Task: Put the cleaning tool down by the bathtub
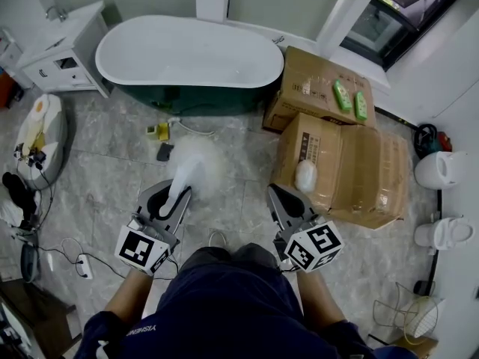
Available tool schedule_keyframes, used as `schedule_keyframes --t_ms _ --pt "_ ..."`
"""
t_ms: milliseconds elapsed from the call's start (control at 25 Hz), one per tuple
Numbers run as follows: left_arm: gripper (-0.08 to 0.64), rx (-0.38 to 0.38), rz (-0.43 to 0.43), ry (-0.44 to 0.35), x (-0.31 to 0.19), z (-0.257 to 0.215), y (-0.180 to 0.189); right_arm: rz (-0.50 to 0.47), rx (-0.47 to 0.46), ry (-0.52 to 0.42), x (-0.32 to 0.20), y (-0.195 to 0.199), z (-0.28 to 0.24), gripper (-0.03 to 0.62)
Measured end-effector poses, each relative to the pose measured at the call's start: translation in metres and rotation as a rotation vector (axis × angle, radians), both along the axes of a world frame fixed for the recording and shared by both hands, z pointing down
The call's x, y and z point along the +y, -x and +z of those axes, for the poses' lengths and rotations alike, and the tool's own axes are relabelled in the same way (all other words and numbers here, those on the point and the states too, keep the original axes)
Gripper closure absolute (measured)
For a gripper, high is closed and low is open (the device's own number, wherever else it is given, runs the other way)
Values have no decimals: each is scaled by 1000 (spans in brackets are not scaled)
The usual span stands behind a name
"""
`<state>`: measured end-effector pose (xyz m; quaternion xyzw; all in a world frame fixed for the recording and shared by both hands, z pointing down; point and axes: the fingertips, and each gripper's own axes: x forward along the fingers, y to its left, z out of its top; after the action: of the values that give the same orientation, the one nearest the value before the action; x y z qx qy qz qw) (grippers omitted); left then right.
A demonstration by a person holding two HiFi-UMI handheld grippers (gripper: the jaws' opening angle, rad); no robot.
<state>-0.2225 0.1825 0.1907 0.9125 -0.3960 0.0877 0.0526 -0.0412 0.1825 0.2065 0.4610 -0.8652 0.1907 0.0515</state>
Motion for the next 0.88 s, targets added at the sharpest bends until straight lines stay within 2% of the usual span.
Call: schedule_keyframes --t_ms 240,440,880 --pt "453 -3 -7 1 -21 2 -1 -9 -3 1 -22 0 4 588" --pt "453 -10 -5 7 -48 8 -16 -9 -10 6 -50 -15 11 588" --pt "453 -21 -47 14 -143 13 -61 -58 -19 9 -156 -54 18 588"
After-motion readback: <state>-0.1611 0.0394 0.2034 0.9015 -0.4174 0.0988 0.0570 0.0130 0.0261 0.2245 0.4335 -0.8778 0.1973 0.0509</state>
